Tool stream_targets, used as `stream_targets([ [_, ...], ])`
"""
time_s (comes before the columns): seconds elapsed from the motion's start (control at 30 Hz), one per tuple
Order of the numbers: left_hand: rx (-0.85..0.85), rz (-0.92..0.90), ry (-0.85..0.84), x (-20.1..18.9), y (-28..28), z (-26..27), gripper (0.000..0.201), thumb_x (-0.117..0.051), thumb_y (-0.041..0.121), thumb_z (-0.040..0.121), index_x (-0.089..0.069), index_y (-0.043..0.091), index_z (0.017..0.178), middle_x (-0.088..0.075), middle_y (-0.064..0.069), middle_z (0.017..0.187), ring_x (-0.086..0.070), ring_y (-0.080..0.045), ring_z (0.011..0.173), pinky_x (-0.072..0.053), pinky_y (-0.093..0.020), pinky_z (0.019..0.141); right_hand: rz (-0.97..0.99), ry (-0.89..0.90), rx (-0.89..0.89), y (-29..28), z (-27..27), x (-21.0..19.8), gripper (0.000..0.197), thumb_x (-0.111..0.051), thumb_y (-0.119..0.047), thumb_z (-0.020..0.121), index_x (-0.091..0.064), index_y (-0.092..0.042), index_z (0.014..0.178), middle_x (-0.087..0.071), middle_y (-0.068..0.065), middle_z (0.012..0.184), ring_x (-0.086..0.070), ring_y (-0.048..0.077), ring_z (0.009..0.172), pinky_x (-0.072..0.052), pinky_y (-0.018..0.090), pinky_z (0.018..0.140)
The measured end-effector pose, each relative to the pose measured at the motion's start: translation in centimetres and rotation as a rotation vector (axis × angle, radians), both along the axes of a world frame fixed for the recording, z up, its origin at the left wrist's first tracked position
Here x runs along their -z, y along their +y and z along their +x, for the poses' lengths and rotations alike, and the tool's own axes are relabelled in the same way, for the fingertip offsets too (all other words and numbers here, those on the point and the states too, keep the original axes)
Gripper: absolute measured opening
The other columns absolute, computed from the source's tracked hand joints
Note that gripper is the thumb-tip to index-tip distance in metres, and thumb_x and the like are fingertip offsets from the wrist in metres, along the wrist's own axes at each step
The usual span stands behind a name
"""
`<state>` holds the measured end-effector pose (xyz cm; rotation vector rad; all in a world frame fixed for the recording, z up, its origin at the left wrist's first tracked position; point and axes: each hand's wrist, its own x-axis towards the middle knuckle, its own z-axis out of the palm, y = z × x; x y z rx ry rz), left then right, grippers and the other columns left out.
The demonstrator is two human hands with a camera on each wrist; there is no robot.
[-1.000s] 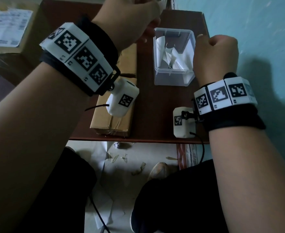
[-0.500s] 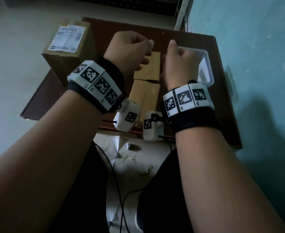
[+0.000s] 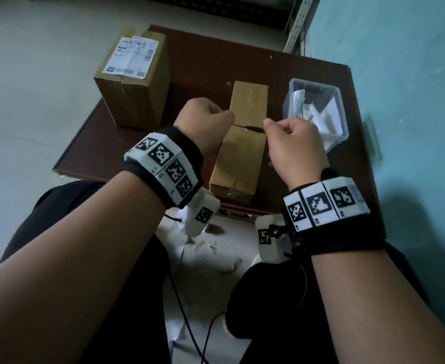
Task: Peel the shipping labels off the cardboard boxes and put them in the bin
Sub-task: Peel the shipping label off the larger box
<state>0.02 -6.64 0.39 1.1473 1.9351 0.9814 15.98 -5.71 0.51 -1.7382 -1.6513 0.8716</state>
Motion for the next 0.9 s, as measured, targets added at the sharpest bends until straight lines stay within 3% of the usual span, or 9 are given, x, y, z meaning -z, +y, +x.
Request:
stream_targets([
  [0.1,0.038,-0.12,0.044,1.5,0.2,-0.2,0.027,-0.06,0.04,0.094,-0.066,0.014,0.091,-0.072,-0.005,0.091,-0.069,-0.02,0.08,-0.057,-0.033,0.07,0.021,-0.024,0.005,0.5,0.3,0.9,0.018,-0.058,-0.04,0.105,-0.066,-0.024,0.107,-0.068,-0.008,0.089,-0.067,0.011,0.084,-0.051,0.028,0.067],
  [0.17,0.067,-0.197,0.065,2.5,0.2,-0.5,0.034,-0.059,0.044,0.094,-0.068,0.012,0.098,-0.075,-0.009,0.099,-0.071,-0.025,0.089,-0.06,-0.04,0.08,0.017,-0.001,0.03,0.4,0.4,1.5,0.029,-0.059,-0.04,0.104,-0.063,-0.022,0.127,-0.068,-0.008,0.098,-0.065,0.009,0.087,-0.052,0.03,0.07],
  [0.27,0.094,-0.232,0.027,3.8,-0.1,-0.7,0.031,-0.058,0.045,0.094,-0.066,0.016,0.098,-0.073,-0.007,0.092,-0.071,-0.024,0.086,-0.061,-0.041,0.081,-0.123,-0.047,-0.018,0.3,0.0,2.5,0.05,-0.056,-0.042,0.104,-0.049,-0.018,0.148,-0.064,-0.006,0.112,-0.061,0.013,0.091,-0.043,0.031,0.067],
  [0.4,0.159,-0.213,0.068,4.7,-0.4,0.2,0.034,-0.057,0.038,0.096,-0.068,0.01,0.08,-0.064,-0.004,0.073,-0.064,-0.02,0.07,-0.051,-0.028,0.061,-0.288,0.011,-0.076,-0.5,-1.5,4.1,0.034,-0.058,-0.044,0.103,-0.063,-0.015,0.12,-0.066,-0.003,0.102,-0.066,0.022,0.094,-0.05,0.032,0.071],
  [0.5,0.151,-0.12,0.138,4.7,-0.5,0.3,0.038,-0.058,0.036,0.095,-0.06,0.012,0.066,-0.058,0.001,0.06,-0.059,-0.019,0.06,-0.043,-0.025,0.052,-0.253,0.101,-0.053,-1.2,-2.2,4.2,0.035,-0.06,-0.045,0.103,-0.061,-0.019,0.125,-0.07,-0.001,0.112,-0.068,0.021,0.098,-0.058,0.039,0.084],
  [0.57,0.086,0.005,0.123,4.1,-0.8,0.3,0.032,-0.063,0.042,0.093,-0.067,0.017,0.074,-0.065,0.006,0.067,-0.065,-0.012,0.063,-0.05,-0.023,0.053,-0.208,0.202,-0.03,-1.7,-2.1,3.7,0.035,-0.063,-0.046,0.102,-0.061,-0.022,0.127,-0.072,-0.005,0.112,-0.071,0.015,0.097,-0.061,0.038,0.082],
  [0.7,-0.066,0.243,-0.041,2.2,-1.3,0.7,0.036,-0.066,0.053,0.091,-0.06,0.02,0.105,-0.065,0.008,0.094,-0.065,-0.004,0.08,-0.056,-0.019,0.062,-0.004,0.369,-0.012,-2.5,-1.9,1.7,0.029,-0.064,-0.038,0.103,-0.064,-0.031,0.131,-0.073,-0.014,0.111,-0.069,-0.007,0.09,-0.057,0.014,0.069],
  [0.8,-0.051,0.268,-0.204,1.9,-1.1,0.8,0.043,-0.061,0.055,0.094,-0.057,0.022,0.12,-0.069,0.002,0.103,-0.071,-0.009,0.088,-0.064,-0.036,0.075,0.123,0.388,-0.016,-2.2,-2.5,0.7,0.05,-0.067,-0.039,0.101,-0.052,-0.026,0.148,-0.064,-0.016,0.121,-0.064,-0.013,0.097,-0.056,0.01,0.075],
  [0.9,-0.026,0.318,-0.228,1.7,-0.8,0.8,0.047,-0.055,0.058,0.094,-0.057,0.024,0.127,-0.071,0.001,0.106,-0.072,-0.013,0.094,-0.063,-0.045,0.08,0.115,0.423,-0.023,-1.7,-3.3,0.2,0.057,-0.07,-0.04,0.1,-0.045,-0.023,0.148,-0.063,-0.02,0.111,-0.062,-0.021,0.087,-0.051,0.005,0.067],
])
